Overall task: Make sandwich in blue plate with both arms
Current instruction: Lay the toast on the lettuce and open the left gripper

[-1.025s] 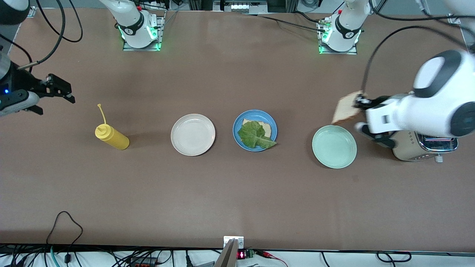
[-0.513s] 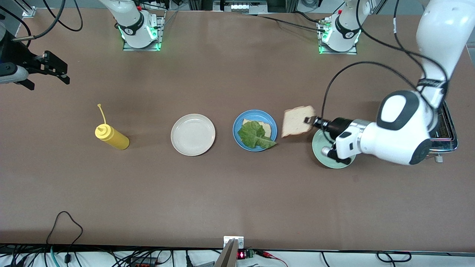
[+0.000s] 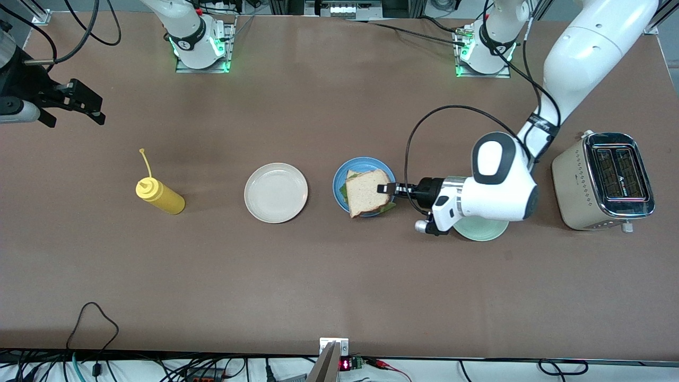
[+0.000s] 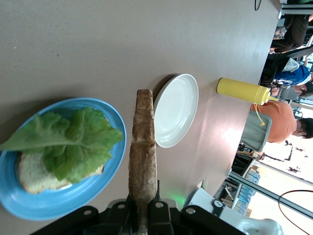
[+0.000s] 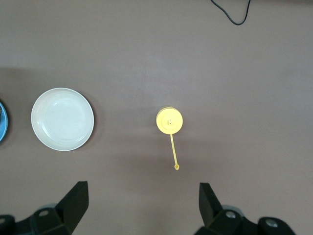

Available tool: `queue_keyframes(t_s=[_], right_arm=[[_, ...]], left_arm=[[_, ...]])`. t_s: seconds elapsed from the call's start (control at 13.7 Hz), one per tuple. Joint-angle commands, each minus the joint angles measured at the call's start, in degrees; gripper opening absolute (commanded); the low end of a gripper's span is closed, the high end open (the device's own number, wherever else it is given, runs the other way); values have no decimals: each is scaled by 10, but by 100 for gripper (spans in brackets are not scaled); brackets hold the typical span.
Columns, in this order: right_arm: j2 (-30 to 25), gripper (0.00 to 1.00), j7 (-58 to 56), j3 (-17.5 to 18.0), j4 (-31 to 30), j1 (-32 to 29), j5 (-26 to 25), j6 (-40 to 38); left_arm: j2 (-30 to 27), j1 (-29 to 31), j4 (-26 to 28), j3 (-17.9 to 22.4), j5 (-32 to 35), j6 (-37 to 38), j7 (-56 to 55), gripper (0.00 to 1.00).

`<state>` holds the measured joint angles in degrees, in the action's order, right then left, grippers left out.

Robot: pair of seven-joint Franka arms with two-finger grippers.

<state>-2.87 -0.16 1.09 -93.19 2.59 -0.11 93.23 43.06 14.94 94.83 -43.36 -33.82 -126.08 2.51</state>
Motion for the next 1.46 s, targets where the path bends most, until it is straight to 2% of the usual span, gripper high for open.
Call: queue_keyframes(t_s=[0.0,0.66,0.73,0.81,0.88,1.17,1.39], right_arm=[[1,100,11,-18,6,15,-4,-11],[4,100,18,0,3,-4,2,7],[4,100,18,0,3,-4,2,7],[5,100,17,0,4,-4,1,8],[5,100,17,-1,5,-3,1,7],[4,100,9,0,6,-4,-2,3],[3,100,16,0,9,0,0,1]], left_arm=[[20,4,37,-1,-21,-41,94,0],[52,4,56,1,-42,-46,167,1],[54,4,56,4,-42,-46,167,16],[59,4,56,5,-42,-44,161,47],[60,4,57,6,-42,-42,165,99],[52,14,57,12,-39,-35,160,100],[18,14,57,30,-32,14,150,100]])
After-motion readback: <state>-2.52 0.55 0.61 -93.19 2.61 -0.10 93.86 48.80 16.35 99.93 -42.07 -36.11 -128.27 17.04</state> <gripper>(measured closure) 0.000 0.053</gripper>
